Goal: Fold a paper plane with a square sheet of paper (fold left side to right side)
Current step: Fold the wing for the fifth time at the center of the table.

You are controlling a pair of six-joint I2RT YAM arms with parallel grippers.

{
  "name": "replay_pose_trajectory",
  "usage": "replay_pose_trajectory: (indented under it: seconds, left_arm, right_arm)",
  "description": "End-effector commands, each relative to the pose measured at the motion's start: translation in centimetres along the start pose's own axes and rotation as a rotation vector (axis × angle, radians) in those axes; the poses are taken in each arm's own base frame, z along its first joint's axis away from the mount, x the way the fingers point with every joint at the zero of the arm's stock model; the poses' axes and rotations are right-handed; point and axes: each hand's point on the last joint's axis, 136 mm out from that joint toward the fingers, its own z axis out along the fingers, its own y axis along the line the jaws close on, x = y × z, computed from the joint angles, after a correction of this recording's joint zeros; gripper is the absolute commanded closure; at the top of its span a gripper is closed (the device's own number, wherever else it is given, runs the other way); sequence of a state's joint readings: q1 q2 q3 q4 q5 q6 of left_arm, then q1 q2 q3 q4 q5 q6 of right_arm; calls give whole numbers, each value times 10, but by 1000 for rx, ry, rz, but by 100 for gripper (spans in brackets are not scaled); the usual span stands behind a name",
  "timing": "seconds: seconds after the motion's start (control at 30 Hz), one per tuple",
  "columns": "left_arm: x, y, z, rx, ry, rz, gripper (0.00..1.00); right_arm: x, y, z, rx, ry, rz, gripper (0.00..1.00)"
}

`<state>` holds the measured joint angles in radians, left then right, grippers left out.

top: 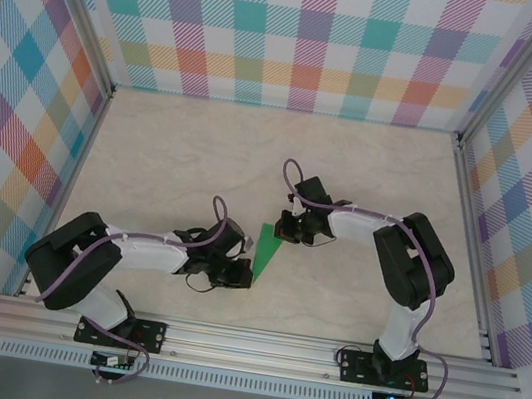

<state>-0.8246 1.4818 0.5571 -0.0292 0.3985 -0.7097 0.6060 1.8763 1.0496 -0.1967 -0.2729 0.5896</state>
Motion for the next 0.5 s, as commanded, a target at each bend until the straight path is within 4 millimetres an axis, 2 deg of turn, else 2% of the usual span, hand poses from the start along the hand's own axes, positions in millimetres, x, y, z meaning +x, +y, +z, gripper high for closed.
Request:
replay_pose_trajectory:
  seconds: [0.0, 0.17, 0.3, 0.47]
  left_arm:
    - [30, 25, -1, -80, 80, -29, 95]
    - [31, 24, -8, -78, 62, -28, 95]
    - [24, 19, -19, -87, 18, -12, 95]
    - [7, 18, -46, -163, -85, 10, 94]
  right_arm:
    - [8, -29, 11, 113, 32, 16, 100]
    - [6, -27, 12, 102, 28, 13, 100]
    - [-1, -15, 6, 66, 5, -4, 99]
    - [-19, 6, -19, 45, -61, -47, 83]
